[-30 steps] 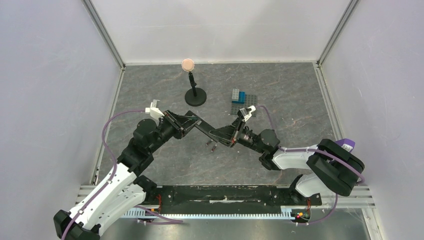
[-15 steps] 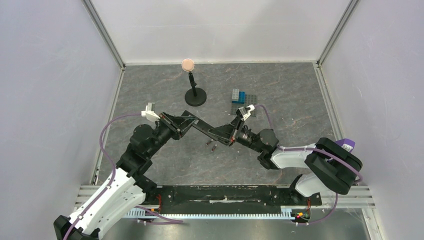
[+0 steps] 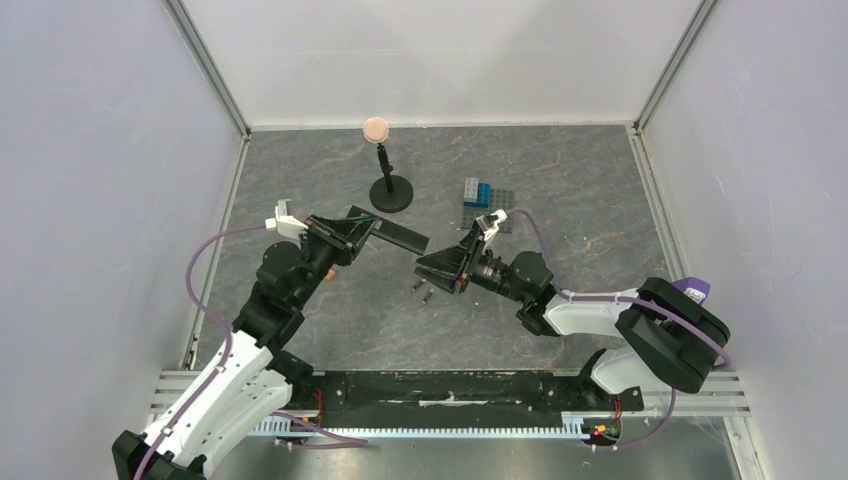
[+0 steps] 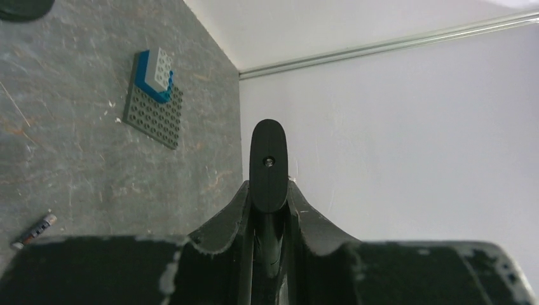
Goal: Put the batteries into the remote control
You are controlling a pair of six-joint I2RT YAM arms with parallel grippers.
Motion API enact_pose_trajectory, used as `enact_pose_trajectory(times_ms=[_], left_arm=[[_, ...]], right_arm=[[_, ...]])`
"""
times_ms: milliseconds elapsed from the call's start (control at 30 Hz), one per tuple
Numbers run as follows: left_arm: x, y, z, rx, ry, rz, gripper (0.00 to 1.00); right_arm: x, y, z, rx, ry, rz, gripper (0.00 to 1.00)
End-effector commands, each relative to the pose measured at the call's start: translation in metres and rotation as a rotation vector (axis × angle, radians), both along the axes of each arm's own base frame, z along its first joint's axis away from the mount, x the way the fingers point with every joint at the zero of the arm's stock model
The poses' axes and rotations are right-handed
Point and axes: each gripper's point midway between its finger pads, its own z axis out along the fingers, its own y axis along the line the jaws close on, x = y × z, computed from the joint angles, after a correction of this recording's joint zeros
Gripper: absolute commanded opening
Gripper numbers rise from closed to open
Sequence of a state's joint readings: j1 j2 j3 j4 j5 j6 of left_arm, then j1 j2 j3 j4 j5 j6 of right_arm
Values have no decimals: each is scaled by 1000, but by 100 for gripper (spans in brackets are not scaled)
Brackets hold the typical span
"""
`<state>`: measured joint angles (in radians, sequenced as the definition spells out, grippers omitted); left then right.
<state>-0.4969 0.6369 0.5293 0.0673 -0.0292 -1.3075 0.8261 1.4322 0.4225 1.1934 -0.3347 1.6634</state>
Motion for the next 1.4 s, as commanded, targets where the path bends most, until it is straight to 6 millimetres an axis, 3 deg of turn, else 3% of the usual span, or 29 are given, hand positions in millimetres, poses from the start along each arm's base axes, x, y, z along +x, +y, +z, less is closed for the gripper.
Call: enact_pose_trajectory(times_ms=[0, 200, 400, 500, 633, 767, 933, 1133, 1367], left_arm=[[6, 9, 48, 62, -178, 50, 2], [5, 4, 51, 126, -197, 15, 2], [2, 3, 47, 149, -177, 2, 2], [0, 1, 47, 150, -174, -18, 2], [-8, -8, 46, 160, -177, -87, 2], [-14, -10, 47, 170, -183, -114, 2], [-16, -6, 44, 156, -178, -95, 2], [-14, -3, 48, 146, -180, -76, 2], [-10, 3, 54, 129, -179, -29, 2]], right_arm=[[-1, 2, -3, -67, 9, 16, 50], [5, 5, 10, -69, -47, -2, 55], [14, 5, 32, -83, -167, -57, 86], [24, 7, 35, -131, -187, -100, 93], [38, 16, 35, -156, -169, -115, 94], [43, 27, 34, -130, -132, -89, 90], [45, 33, 28, -130, -113, -69, 76], [38, 26, 5, -154, -64, -63, 55], [27, 14, -17, -182, -38, -63, 42]])
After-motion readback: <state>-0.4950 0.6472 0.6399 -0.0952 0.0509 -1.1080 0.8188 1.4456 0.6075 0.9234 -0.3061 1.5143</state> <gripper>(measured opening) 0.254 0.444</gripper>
